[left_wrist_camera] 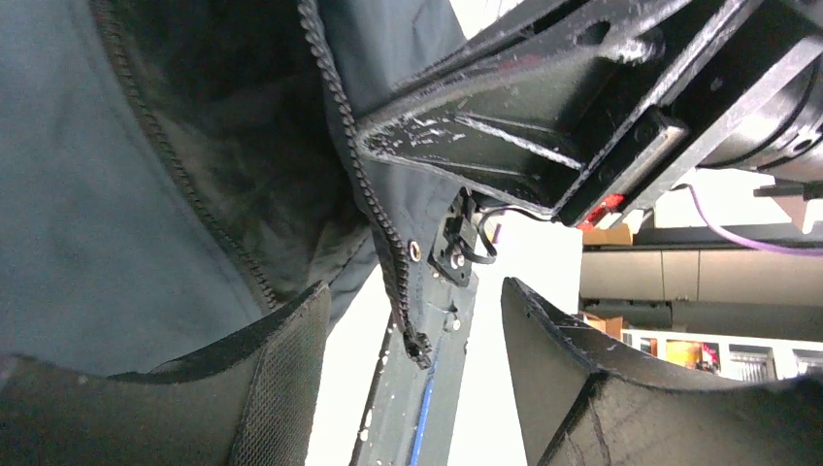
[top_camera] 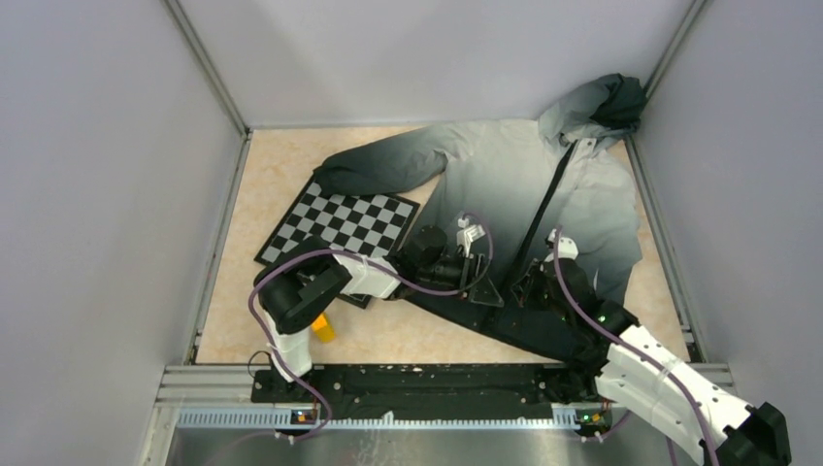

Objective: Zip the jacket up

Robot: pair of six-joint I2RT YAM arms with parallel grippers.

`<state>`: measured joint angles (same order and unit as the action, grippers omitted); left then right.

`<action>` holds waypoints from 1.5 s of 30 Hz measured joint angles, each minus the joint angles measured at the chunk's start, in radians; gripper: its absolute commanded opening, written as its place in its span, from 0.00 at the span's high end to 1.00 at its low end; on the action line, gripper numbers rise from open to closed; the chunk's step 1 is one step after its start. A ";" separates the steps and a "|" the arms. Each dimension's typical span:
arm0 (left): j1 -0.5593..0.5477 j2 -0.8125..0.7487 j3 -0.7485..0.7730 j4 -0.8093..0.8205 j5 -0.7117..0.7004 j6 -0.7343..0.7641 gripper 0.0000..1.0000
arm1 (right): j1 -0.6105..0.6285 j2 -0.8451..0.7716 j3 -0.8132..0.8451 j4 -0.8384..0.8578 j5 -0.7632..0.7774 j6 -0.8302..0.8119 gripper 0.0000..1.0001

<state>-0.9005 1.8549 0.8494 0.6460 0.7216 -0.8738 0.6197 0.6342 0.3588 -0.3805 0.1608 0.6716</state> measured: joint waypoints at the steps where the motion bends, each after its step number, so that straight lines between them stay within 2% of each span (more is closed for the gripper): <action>1: -0.005 0.000 0.000 0.003 0.005 0.001 0.32 | 0.000 -0.012 -0.005 0.005 0.002 -0.002 1.00; 6: -0.050 -0.003 0.030 -0.063 -0.011 0.053 0.37 | 0.000 -0.027 -0.006 0.027 0.019 -0.011 1.00; 9: -0.106 -0.049 0.031 -0.138 -0.072 0.103 0.33 | 0.000 -0.016 -0.006 0.037 0.030 -0.015 1.00; 14: -0.339 -0.253 0.037 -0.318 -0.394 0.314 0.24 | 0.000 0.023 -0.006 0.045 0.036 -0.018 1.00; 17: -0.462 -0.323 0.050 -0.369 -0.535 0.429 0.23 | 0.000 0.032 -0.006 0.046 0.036 -0.017 1.00; 20: -0.490 -0.345 0.050 -0.409 -0.643 0.496 0.21 | 0.000 0.032 -0.006 0.048 0.036 -0.017 1.00; 24: -0.453 -0.350 0.023 -0.458 -0.763 0.505 0.21 | 0.000 0.026 -0.006 0.044 0.035 -0.017 1.00; 27: -0.383 -0.367 -0.016 -0.466 -0.740 0.466 0.26 | 0.000 0.011 -0.006 0.043 0.034 -0.017 1.00; 33: -0.190 -0.362 -0.088 -0.363 -0.567 0.320 0.31 | 0.000 -0.005 -0.006 0.045 0.024 -0.017 1.00; 39: -0.166 -0.227 -0.041 -0.274 -0.398 0.241 0.41 | -0.001 -0.005 -0.006 0.044 0.012 -0.017 1.00; 45: -0.152 -0.130 0.005 -0.248 -0.324 0.212 0.51 | -0.001 -0.005 -0.006 0.043 0.002 -0.016 1.00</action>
<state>-1.0527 1.7248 0.8539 0.3981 0.3973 -0.6617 0.6189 0.6296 0.3527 -0.3370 0.1623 0.6559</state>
